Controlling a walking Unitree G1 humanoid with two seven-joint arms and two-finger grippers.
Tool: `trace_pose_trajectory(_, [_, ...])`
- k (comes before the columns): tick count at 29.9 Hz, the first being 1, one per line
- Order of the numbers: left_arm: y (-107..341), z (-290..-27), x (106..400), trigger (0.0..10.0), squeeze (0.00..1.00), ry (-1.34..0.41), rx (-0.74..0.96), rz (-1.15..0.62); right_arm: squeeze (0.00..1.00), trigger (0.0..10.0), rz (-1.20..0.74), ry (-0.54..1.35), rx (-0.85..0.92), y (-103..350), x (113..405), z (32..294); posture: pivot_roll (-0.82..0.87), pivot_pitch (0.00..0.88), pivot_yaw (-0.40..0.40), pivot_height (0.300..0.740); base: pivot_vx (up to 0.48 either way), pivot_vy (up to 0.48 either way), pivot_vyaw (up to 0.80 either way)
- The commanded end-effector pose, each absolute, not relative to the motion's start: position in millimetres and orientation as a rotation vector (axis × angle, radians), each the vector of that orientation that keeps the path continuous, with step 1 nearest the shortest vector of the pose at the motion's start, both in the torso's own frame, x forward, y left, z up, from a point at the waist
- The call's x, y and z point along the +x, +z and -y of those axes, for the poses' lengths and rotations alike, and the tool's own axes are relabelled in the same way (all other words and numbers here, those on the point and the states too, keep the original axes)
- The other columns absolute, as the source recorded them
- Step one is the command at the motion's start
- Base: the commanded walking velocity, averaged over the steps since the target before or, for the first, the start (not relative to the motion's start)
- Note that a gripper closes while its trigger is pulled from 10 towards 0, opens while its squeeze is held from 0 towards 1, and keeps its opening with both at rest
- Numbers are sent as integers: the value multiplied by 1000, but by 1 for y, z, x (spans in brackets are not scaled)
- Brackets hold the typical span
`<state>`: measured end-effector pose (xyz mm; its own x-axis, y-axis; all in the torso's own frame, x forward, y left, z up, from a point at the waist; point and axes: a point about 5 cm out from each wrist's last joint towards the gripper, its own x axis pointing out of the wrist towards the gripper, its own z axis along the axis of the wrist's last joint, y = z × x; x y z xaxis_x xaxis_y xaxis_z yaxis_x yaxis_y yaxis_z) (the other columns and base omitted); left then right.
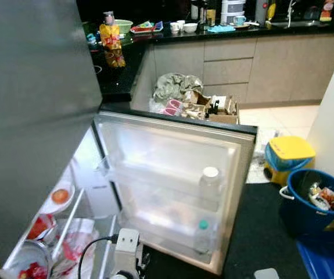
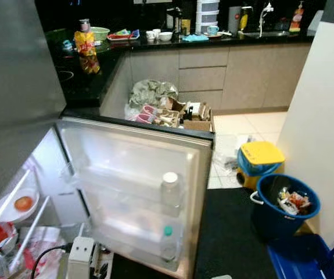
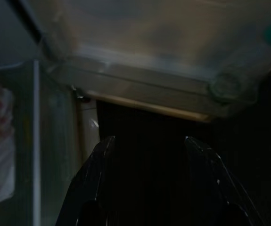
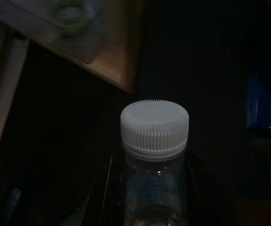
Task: Restocking fridge
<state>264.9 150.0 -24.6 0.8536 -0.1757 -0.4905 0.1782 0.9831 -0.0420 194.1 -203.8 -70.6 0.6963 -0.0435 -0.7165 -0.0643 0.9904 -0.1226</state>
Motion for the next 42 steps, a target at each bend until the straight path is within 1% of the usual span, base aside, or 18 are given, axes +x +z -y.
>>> trace_pose_trajectory(1, [-27,-152,263,10000,0,-184,16,-535,0,10000,-815,5,-149,-72,190,207,-121,98,79,740,0,-345,0])
trace_pose_trajectory(4, [-27,-152,263,10000,0,-176,15,-537,0,10000,-817,6,-151,-73,190,207,-121,99,78,740,0,-339,0])
trace_pose_trajectory(10, [-28,-158,264,10000,0,-125,19,-557,0,10000,-819,7,-153,-72,190,208,-122,100,76,740,0,0,0])
trace_pose_trajectory(20, [-27,-161,265,10000,0,-116,22,-545,0,10000,-812,10,-152,-72,191,207,-124,100,76,740,0,0,0])
trace_pose_trajectory(26, [-26,-160,265,10000,0,-127,15,-541,0,10000,-753,41,-106,-66,200,203,-124,102,79,740,311,0,0])
trace_pose_trajectory(29, [-26,-160,265,10000,0,-133,15,-539,0,10000,-718,155,-75,-61,208,193,-125,103,80,740,358,0,0])
trace_pose_trajectory(32, [-26,-159,265,10000,0,-134,15,-538,0,10000,-706,201,-82,-58,212,191,-125,103,80,740,368,0,0])
trace_pose_trajectory(33, [-25,-159,265,10000,0,-133,13,-536,0,10000,-694,264,-105,-55,215,188,-123,103,79,740,364,0,0])
trace_pose_trajectory(35, [-25,-159,265,10000,0,-133,12,-535,0,10000,-690,292,-118,-55,216,187,-123,103,79,740,364,0,0])
trace_pose_trajectory(37, [-25,-160,265,10000,0,-132,15,-532,0,10000,-682,436,-264,-53,218,180,-119,100,76,740,364,0,0])
trace_pose_trajectory(38, [-25,-160,265,10000,0,-132,15,-532,0,10000,-682,436,-264,-53,218,180,-119,100,76,740,364,0,0])
trace_pose_trajectory(39, [-26,-160,265,10000,0,-131,17,-531,0,10000,-673,483,-323,-52,219,178,-116,100,72,740,349,0,0])
trace_pose_trajectory(40, [-26,-160,265,10000,0,-131,17,-531,0,10000,-673,483,-323,-52,219,178,-116,100,72,740,349,0,0])
trace_pose_trajectory(42, [-26,-161,264,10000,0,-129,25,-527,0,10000,-661,544,-386,-50,220,176,-110,99,62,740,174,0,0])
